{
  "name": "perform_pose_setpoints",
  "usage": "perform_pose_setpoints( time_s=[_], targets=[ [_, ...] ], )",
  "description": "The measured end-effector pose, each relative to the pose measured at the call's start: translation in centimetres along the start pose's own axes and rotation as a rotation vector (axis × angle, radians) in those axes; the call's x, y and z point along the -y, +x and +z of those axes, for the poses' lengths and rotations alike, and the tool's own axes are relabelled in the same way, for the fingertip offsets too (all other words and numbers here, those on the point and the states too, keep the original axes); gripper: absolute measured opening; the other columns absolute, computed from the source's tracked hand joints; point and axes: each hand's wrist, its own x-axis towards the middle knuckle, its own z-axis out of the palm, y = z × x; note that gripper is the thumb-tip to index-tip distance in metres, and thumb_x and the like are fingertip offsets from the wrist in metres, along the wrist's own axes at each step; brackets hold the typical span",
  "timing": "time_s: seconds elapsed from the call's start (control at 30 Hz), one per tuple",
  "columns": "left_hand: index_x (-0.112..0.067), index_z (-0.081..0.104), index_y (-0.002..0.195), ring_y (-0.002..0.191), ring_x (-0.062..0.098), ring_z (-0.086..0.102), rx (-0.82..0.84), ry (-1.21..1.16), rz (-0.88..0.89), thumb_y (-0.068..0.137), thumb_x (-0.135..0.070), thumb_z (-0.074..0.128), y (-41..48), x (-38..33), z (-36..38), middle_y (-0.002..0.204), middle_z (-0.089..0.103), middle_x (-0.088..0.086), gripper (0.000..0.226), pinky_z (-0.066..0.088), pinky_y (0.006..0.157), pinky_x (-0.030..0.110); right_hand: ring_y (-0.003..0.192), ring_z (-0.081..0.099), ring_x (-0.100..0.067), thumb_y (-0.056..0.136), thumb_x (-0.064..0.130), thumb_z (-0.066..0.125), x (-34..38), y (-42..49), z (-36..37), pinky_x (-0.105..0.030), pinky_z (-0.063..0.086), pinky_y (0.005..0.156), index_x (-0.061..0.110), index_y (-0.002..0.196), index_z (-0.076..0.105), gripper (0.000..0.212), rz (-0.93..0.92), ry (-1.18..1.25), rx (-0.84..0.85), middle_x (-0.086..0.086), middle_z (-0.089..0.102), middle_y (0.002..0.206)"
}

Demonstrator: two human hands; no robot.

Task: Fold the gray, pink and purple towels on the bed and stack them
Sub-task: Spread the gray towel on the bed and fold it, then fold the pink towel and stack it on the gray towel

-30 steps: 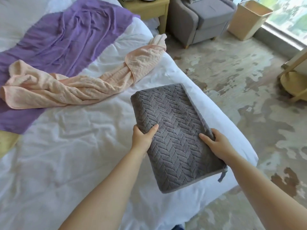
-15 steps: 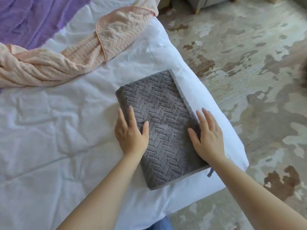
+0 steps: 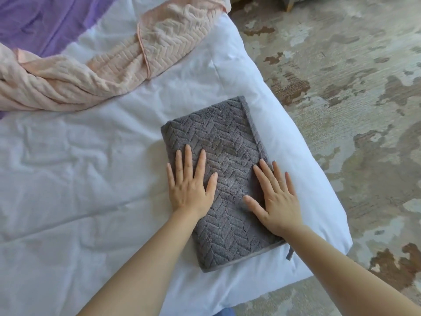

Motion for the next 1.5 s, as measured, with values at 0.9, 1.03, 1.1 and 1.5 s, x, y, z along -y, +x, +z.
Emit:
perform_pose_setpoints(
  time_s=[0.9, 1.03, 1.1, 1.5],
  targets=[
    [-0.026, 0.022, 0.151, 0.148, 0.024, 0.011, -0.03, -0.186, -0.079, 0.095, -0.05, 0.025, 10.3, 10.6, -5.3, 0.159, 0.018, 0.001, 0.06, 0.005, 0.118, 0.043, 0.142, 0.024, -0.024, 0.094, 0.042, 0.044, 5.5, 18.4, -4.7, -0.044, 0.019, 0.116, 0.017, 0.142, 0.037, 0.054, -0.083, 0.041, -0.131, -0.003, 0.037, 0.15],
    [-0.016, 0.025, 0.15, 0.146, 0.031, 0.014, -0.033, -0.147, -0.328, 0.094, -0.038, 0.048, 10.8, 20.8, -7.2, 0.159, 0.017, 0.008, 0.064, 0.01, 0.118, 0.046, 0.13, 0.037, -0.029, 0.09, 0.025, 0.057, 12.9, 22.7, -5.5, -0.044, 0.033, 0.105, 0.014, 0.127, 0.052, 0.039, -0.168, 0.104, -0.098, -0.005, 0.048, 0.137],
    [-0.014, 0.024, 0.15, 0.145, 0.031, 0.014, -0.01, -0.133, -0.445, 0.094, -0.04, 0.048, 10.7, 25.6, -7.5, 0.159, 0.015, 0.011, 0.066, 0.011, 0.117, 0.046, 0.128, 0.039, -0.027, 0.091, 0.024, 0.056, 17.5, 24.8, -4.7, -0.038, 0.032, 0.104, 0.014, 0.125, 0.053, 0.036, -0.214, 0.142, -0.063, -0.004, 0.05, 0.134],
    [-0.018, 0.045, 0.141, 0.139, 0.033, 0.034, -0.027, -0.139, -0.494, 0.084, -0.057, 0.025, 6.2, 40.3, -3.3, 0.151, 0.037, 0.014, 0.073, 0.023, 0.113, 0.048, 0.14, 0.027, -0.031, 0.08, 0.038, 0.06, 35.8, 34.4, 6.8, -0.043, 0.017, 0.113, 0.025, 0.142, 0.031, 0.07, -0.098, 0.091, -0.099, -0.012, 0.03, 0.152]
  ],
)
